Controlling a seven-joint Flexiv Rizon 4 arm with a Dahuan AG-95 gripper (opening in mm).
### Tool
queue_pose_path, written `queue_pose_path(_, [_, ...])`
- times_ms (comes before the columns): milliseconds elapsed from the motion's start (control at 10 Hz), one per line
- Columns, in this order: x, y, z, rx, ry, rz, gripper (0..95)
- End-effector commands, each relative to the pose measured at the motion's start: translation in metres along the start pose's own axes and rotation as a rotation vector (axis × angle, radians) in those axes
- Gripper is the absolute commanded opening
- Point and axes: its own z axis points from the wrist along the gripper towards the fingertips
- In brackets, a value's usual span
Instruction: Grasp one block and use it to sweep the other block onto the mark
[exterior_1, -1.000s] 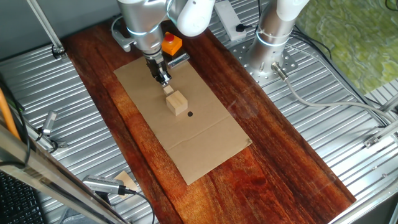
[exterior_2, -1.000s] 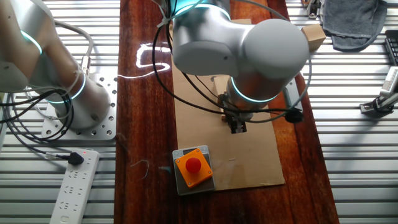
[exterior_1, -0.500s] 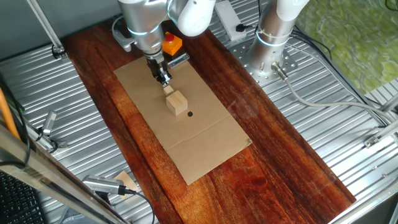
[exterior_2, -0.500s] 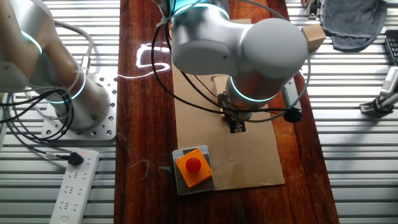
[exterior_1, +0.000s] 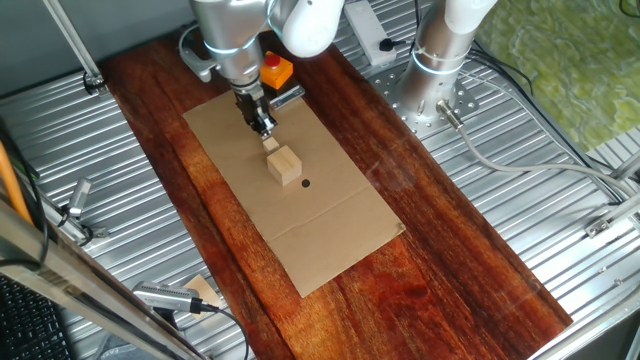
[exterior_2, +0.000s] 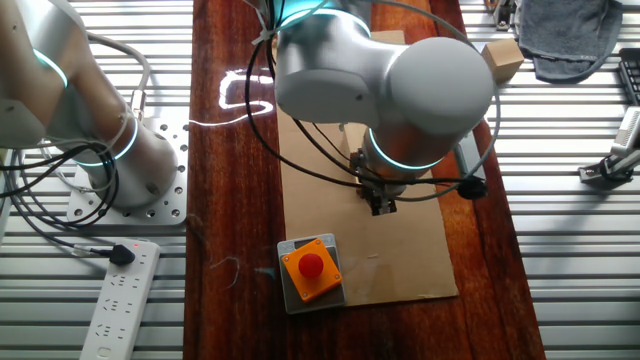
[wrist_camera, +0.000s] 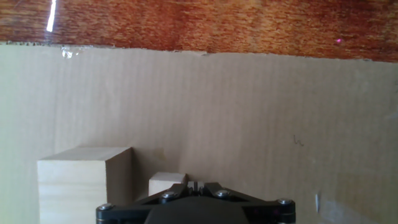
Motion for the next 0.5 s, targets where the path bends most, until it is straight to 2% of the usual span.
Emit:
queue_pose_path(100, [-0.0004,0.0007,0.0,-0.007,0.005,-0.011,0.0])
queue_pose_path(500, [-0.0004,0.0007,0.0,-0.011,0.002,-0.008,0.0])
